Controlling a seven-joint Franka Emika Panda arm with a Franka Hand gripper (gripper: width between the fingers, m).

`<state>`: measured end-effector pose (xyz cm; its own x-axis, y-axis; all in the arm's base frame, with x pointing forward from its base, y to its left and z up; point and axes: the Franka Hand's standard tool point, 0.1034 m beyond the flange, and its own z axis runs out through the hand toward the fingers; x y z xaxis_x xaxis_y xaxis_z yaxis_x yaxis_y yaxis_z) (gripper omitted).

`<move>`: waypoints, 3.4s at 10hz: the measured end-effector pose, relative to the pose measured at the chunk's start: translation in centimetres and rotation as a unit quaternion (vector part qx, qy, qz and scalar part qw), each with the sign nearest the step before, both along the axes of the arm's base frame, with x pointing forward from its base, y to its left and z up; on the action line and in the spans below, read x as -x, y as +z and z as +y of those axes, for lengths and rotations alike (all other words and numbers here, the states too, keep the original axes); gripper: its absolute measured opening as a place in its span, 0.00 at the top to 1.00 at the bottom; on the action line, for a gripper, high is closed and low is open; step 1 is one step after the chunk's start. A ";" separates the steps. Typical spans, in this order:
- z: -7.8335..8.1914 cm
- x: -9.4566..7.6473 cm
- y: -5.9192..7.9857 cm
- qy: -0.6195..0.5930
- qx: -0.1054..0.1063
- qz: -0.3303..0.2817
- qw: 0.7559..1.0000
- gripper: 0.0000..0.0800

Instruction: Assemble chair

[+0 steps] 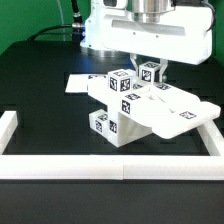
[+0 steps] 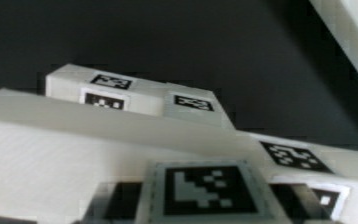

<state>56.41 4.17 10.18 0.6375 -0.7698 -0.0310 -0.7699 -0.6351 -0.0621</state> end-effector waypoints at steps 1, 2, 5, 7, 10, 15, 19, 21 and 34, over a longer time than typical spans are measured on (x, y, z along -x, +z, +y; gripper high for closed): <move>0.1 0.0 0.0 -0.024 -0.001 0.001 1.000 0.66; 0.2 -0.1 0.1 -0.059 -0.003 0.003 0.998 0.66; 0.2 -0.1 0.0 -0.053 -0.001 0.003 0.999 0.57; 0.6 0.1 0.1 -0.004 0.000 0.009 1.000 0.24; 0.6 0.1 0.1 0.186 0.012 0.000 0.982 0.19; 0.7 0.0 0.3 0.388 0.024 0.001 0.921 0.19; 0.0 0.2 0.1 0.496 0.024 -0.003 0.868 0.19; 0.0 0.2 0.1 0.516 0.023 -0.004 0.856 0.19; 0.0 0.2 0.1 0.326 0.019 0.002 0.945 0.64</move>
Offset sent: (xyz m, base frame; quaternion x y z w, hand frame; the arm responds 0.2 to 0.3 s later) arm 0.0000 0.0000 0.0000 0.0000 0.0000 0.0650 0.9979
